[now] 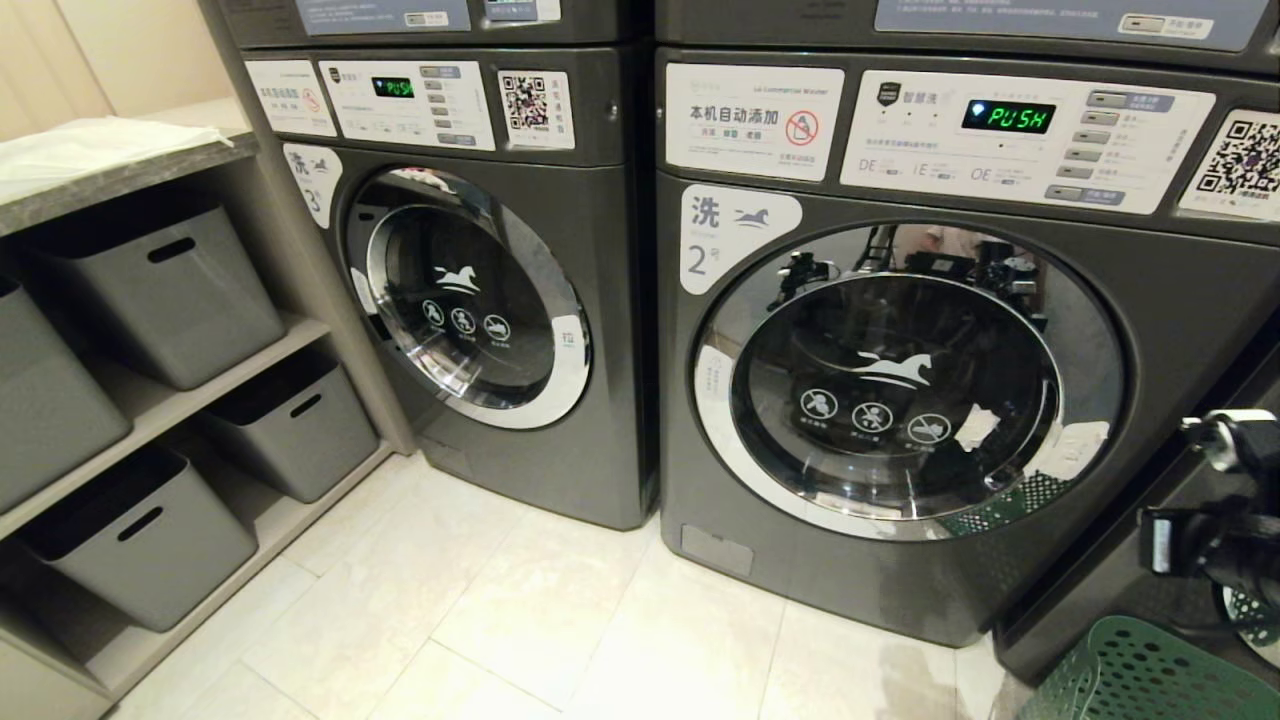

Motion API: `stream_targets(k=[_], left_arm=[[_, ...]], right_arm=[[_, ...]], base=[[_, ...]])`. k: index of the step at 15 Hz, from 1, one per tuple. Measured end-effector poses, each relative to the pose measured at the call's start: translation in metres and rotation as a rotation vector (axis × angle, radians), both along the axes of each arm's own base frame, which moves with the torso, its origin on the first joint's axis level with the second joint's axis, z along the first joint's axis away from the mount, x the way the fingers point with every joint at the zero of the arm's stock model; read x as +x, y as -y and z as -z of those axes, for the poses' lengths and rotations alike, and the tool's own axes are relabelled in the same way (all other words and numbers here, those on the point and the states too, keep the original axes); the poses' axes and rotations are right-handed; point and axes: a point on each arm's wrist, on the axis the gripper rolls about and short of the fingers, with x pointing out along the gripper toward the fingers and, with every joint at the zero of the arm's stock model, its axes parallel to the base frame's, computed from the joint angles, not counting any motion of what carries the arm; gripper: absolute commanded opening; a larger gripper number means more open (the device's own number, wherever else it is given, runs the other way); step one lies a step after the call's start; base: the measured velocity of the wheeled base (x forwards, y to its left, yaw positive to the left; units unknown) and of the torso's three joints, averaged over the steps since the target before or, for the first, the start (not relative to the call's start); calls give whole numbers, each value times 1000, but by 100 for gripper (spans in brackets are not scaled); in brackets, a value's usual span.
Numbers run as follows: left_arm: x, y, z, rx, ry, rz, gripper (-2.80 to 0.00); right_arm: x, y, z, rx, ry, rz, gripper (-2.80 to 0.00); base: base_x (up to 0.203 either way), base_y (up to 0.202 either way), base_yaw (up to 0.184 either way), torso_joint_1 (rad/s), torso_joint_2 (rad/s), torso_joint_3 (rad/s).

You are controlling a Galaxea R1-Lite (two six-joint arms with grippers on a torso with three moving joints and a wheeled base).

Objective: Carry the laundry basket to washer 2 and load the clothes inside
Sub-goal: Press the washing machine switch

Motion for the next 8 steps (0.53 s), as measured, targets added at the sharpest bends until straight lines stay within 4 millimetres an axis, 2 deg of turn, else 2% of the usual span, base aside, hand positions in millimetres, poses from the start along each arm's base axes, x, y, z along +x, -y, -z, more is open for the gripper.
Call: stream_targets(k=[2,4,6,8], left_arm=[[0,0,0,0,-2,2,-280],[0,0,0,0,0,0,-280],[0,0,0,0,-1,2,-280],[0,0,0,0,0,0,-280]], right_arm=[[-60,-20,-10,-12,-14,-107,-280],[-114,-36,-1,-28,-23,-190,-280],[-157,-48,10,-53,14,-253,-280],[-189,-56,20,-76,49,-292,-280]], base=[[0,0,0,0,0,0],[0,0,0,0,0,0],[0,0,0,0,0,0],[0,0,0,0,0,0]])
